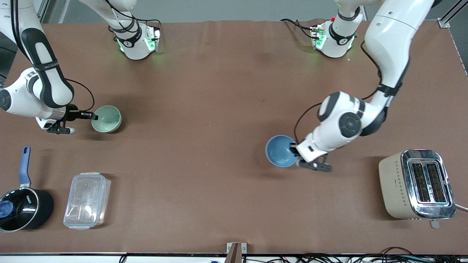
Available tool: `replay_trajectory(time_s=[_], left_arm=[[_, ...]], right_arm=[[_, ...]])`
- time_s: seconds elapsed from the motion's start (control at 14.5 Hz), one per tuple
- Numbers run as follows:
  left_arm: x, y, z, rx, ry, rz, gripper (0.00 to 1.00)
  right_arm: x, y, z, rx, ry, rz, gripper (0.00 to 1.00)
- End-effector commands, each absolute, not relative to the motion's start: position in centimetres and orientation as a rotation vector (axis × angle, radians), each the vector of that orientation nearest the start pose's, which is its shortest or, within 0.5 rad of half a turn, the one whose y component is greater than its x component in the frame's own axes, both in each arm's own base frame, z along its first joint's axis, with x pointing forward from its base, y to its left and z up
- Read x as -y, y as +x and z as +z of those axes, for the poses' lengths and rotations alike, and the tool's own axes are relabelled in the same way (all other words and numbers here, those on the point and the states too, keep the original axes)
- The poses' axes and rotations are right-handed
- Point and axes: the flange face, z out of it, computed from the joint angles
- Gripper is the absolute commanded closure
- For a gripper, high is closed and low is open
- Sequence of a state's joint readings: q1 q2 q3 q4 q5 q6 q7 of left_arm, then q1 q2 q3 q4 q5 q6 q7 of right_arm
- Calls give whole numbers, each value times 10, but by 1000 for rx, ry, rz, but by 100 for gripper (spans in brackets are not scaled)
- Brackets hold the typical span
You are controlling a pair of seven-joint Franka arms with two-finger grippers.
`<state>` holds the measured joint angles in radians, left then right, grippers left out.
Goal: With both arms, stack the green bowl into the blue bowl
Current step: 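Slide the blue bowl with the left gripper while the right gripper lifts green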
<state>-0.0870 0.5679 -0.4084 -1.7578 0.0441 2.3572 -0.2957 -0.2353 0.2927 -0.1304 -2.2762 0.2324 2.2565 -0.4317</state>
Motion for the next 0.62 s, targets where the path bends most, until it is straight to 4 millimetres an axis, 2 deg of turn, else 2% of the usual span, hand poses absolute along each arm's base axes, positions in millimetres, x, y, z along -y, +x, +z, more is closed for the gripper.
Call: replay_trajectory(time_s=[0.0,0.28,0.55], left_arm=[[345,589,280,-207,-3342,-5,100],[412,563,268,-136,-3353,22,100],[461,545,244,-51,-3310,-11,100]], right_arm=[[165,493,251,-176,-2864,327,97],[167,540,346,-212,-2835,406,97],[137,574,434,-263,-2900,446,96]])
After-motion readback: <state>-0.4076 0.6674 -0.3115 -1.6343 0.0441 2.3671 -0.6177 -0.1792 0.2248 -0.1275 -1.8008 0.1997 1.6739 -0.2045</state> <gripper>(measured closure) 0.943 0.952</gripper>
